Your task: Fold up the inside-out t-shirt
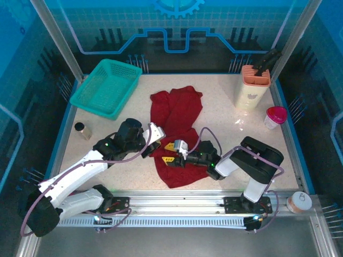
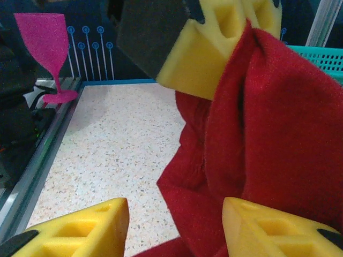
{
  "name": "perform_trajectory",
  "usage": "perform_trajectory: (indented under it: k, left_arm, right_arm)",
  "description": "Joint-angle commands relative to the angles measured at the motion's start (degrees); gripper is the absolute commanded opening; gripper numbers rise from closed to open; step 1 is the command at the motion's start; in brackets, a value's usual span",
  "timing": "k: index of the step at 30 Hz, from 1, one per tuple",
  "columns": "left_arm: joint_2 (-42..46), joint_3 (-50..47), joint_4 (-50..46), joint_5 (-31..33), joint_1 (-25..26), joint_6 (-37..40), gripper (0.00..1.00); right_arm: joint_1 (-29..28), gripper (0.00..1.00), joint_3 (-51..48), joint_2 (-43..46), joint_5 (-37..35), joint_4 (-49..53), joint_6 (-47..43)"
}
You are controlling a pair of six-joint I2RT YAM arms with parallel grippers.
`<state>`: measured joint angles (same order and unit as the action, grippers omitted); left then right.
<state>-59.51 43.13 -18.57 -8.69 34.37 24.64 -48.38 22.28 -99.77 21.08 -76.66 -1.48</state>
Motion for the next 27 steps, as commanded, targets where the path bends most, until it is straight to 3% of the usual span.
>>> perform_trajectory:
  k: [1,4,9,10,13,15,16,18,22,25,27]
  left_arm:
    - [0.97,0.88,-0.97,-3.75,-0.47,-4.97,0.00]
    - [1.06,1.14,-0.47,-4.49,-0.50,-6.82,0.00]
    - [0.77,1.92,-0.76,-5.55,-0.45,-9.46,0.00]
    - [0.88,1.94,-0.87,-5.65,-0.46,-9.45,0.00]
    - [1.34,1.00,0.38,-3.33,-0.45,-9.36,0.00]
    - [1.50,1.44,0.60,-0.60,-0.53,-10.26,0.00]
    - [1.58,1.87,0.18,-0.54,-0.56,-10.39,0.00]
    - [1.64,2.29,-0.51,0.97,-0.62,-10.14,0.00]
    - [0.70,1.77,0.48,5.85,-2.29,-11.31,0.00]
    - [-1.39,1.17,2.51,-1.32,-7.55,-14.46,0.00]
    - [-3.16,0.54,3.51,-2.22,-8.19,-13.73,0.00]
  right_arm:
    - [-2.93,0.51,3.16,-3.20,-6.18,-4.90,5.70]
    - [-4.85,0.53,6.47,-6.44,-12.42,-4.90,14.21]
    - [-5.43,0.51,7.69,-7.83,-24.40,-4.90,18.02]
    - [-5.39,0.46,7.45,-7.65,-25.85,-4.90,17.91]
    - [-5.36,0.11,5.75,-6.84,-32.79,-4.90,18.53]
    - [-5.49,0.00,3.82,-6.18,-37.44,-4.90,19.59]
    - [-5.41,0.00,2.84,-5.75,-38.33,-4.90,19.96]
    - [-5.17,0.00,1.02,-3.95,-35.14,-4.90,20.50]
    - [-4.52,0.00,-4.16,3.49,-20.35,-4.86,17.17]
    - [-3.76,0.00,-10.51,12.25,-24.39,-0.81,18.90]
    - [-0.97,0.00,-11.58,20.64,-23.88,12.54,21.77]
